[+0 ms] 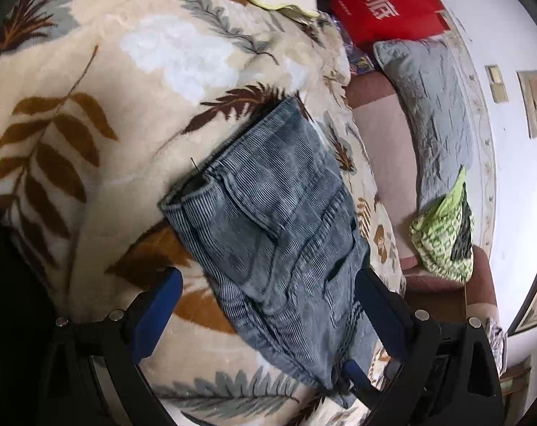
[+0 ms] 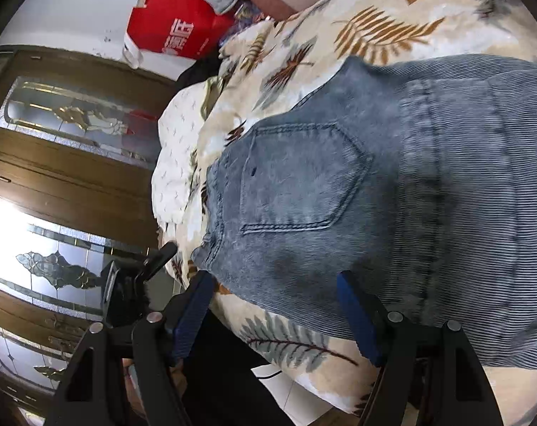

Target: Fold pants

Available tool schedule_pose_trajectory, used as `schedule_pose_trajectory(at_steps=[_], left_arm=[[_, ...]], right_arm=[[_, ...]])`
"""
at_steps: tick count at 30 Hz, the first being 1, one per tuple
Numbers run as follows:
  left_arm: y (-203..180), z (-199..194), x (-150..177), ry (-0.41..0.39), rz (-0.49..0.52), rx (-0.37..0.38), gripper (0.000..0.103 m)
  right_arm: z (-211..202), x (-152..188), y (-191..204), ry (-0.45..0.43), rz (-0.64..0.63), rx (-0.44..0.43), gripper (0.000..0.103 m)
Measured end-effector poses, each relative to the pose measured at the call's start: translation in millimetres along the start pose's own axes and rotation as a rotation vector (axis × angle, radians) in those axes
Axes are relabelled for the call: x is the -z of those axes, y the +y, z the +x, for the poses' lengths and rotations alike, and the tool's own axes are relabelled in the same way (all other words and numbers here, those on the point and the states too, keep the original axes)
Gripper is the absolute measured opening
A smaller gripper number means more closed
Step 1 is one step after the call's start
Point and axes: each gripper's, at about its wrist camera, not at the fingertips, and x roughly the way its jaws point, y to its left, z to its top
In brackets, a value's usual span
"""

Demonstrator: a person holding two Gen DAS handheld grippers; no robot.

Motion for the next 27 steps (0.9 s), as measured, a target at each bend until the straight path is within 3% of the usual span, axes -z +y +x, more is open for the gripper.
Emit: schedule_pose_trajectory(at_steps=[6,8,10,13,17,19,20,24,27], left_arm=[[-2.6,8.0,-9.0,-0.042,0.014,0.028,0.094],[-1.0,12.6,-12.3,-0.044,0.014,0.025,0.083],[-1.1,15.1,-15.2,-0.038,0.038,0.018,0.064],[3.2,16.2,-17.3,-0.039,0.041,-0.001,0.046],[10.8,14.9,-21.0,-0.035,0.032,-0.021,0.03],[10.7,15.1,-21.7,-0.037,0.049,-0.038,0.021],[9.8,15.6,-21.1,-0.038,0.058,-0.047,0.02],[7.4,15.3,-20.4,-0.044,0.09,-0.064,0.016],[5.8,15.8,-20.2,-0.044,0.104,-0.073,0.016]], right_arm=[[26.6,-14.8,12.7,0.015,-0.025,0.044,0.075],[42.7,-18.4,3.5,0.047,-0.008,0.077,0.075],[57.5,-17.0,-4.1,0.07,0.007,0.119,0.075],[51.3,-21.7,9.4,0.08,-0.003,0.127,0.075],[40.0,-40.4,24.7,0.013,-0.023,0.114,0.075],[51.9,-46.6,15.1,0.025,0.003,0.143,0.075],[67.8,-47.2,1.9,0.076,0.036,0.17,0.076],[62.0,-51.1,13.4,0.061,0.023,0.167,0.075],[45.1,-60.4,26.4,-0.024,-0.005,0.166,0.075]])
